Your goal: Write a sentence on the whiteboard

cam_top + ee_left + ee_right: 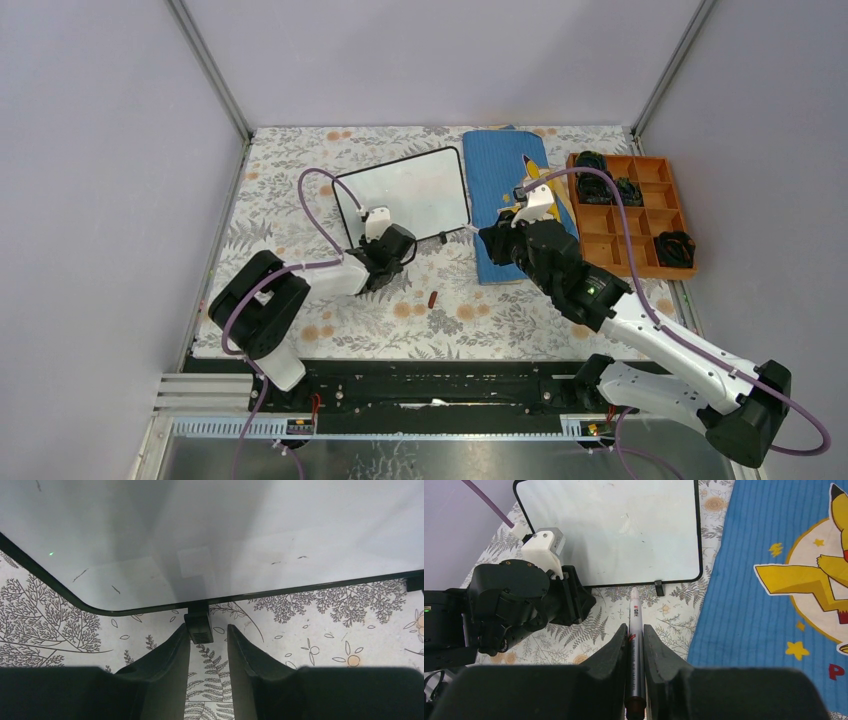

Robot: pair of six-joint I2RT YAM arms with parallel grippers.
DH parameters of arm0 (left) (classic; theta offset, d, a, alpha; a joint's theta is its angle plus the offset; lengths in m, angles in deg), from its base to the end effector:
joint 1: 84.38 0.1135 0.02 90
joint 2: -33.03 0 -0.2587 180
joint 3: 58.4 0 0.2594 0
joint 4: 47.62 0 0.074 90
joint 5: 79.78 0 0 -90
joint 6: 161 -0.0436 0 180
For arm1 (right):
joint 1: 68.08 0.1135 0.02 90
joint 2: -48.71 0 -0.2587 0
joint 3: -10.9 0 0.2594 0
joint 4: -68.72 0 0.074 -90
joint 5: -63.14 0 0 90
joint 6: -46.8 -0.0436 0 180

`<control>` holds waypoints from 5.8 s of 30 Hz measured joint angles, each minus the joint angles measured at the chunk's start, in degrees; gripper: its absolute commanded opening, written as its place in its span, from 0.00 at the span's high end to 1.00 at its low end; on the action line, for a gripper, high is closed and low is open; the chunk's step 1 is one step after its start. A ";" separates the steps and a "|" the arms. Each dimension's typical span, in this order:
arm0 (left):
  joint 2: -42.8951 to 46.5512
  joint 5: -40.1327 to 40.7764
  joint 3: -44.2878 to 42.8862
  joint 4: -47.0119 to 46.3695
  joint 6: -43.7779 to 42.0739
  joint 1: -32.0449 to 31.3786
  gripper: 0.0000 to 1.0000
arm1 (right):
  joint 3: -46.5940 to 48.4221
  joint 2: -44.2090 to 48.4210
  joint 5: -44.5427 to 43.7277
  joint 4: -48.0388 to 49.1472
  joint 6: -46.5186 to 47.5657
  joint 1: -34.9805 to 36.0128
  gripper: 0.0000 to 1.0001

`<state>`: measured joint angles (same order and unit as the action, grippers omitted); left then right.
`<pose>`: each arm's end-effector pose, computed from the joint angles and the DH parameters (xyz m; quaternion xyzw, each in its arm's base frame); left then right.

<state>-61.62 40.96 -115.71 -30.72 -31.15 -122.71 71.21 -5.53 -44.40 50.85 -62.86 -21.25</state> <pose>0.2588 -0.1762 0.1236 -0.0935 0.9165 0.0091 0.3888 0.1737 0.1660 0.3272 -0.0867 0.7681 0.2427 0.5862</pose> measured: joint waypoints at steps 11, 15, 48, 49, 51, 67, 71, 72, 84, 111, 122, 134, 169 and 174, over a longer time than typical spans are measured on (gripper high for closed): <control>0.66 1.90 0.02 -0.66 1.66 -0.28 0.60 | -0.02 0.00 -0.02 0.00 0.02 0.00 1.00; 0.63 2.58 0.00 -0.87 1.90 -0.26 0.62 | -0.24 0.17 -0.57 0.00 0.02 0.00 1.00; -0.11 4.31 0.76 -3.74 3.52 -2.38 0.88 | -0.37 0.33 -1.03 -0.35 0.15 0.00 1.00; -0.11 4.33 0.94 -3.87 3.76 -2.49 0.84 | -0.37 0.33 -1.03 -0.35 0.15 0.00 1.00; -0.11 4.44 1.14 -4.09 4.28 -2.64 0.75 | -0.42 0.33 -1.03 -0.35 0.17 0.00 1.00; 12.13 -1.42 5.64 -0.66 5.18 -3.37 0.08 | -0.68 1.38 -1.44 -0.44 0.59 0.00 1.00; 23.06 -2.03 6.08 4.07 4.42 -3.37 0.01 | -0.68 1.70 -1.44 -0.79 0.61 0.00 1.00; 25.68 -2.01 6.08 5.07 3.85 -3.30 0.01 | -0.68 1.81 -1.42 -0.98 0.63 0.00 1.00; 41.72 -19.19 0.46 10.60 -7.69 22.14 0.02 | 0.13 0.92 0.37 -0.74 0.92 0.00 1.00; 11.67 -73.79 19.26 -64.00 14.73 51.52 0.01 | 11.30 -17.68 -13.42 7.43 6.58 12.24 1.00; 10.54 -75.41 18.47 -65.05 13.40 52.22 0.01 | 7.10 -12.96 -13.38 9.22 8.04 12.28 1.00; 28.06 -44.24 9.97 -25.68 -3.30 45.38 0.01 | 4.50 -10.91 -13.27 11.26 8.26 12.28 1.00; 24.61 -59.89 15.28 -35.65 -5.92 48.83 0.05 | 3.67 -8.87 -11.74 10.62 8.31 12.31 1.00; 18.91 -66.12 16.06 -44.28 -2.60 50.01 0.07 | 3.69 -8.87 -11.30 10.54 8.83 12.31 1.00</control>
<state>-42.71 -25.16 -99.65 -75.00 -33.75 -72.70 74.91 -14.40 -55.70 61.39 -54.03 -8.94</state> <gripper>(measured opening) 0.938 0.186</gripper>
